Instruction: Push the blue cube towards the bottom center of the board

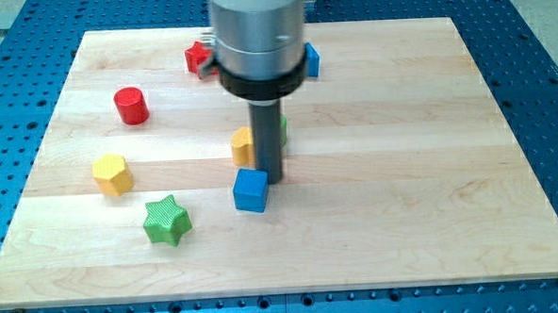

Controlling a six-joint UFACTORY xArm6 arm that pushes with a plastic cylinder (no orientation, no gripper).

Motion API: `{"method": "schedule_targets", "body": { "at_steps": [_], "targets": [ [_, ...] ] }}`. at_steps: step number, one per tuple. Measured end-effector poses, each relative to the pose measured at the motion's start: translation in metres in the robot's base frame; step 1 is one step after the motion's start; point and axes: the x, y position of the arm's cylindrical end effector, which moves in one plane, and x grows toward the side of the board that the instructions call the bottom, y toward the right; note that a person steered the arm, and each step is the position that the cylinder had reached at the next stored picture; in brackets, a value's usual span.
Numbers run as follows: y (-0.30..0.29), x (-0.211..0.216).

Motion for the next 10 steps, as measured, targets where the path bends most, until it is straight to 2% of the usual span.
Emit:
{"method": "schedule_targets", "body": {
  "at_steps": [1, 2, 3, 4, 6, 7, 8, 9, 10],
  "targets": [
    [0.006, 0.009],
    [-0.029, -0.046],
    [-0.094, -0.016],
    [-0.072, 0.023],
    [0.006, 0.0],
    [0.02, 0.017],
    [0.046, 0.002],
    [0.079, 0.034],
    [0.034, 0.055]
  ]
}}
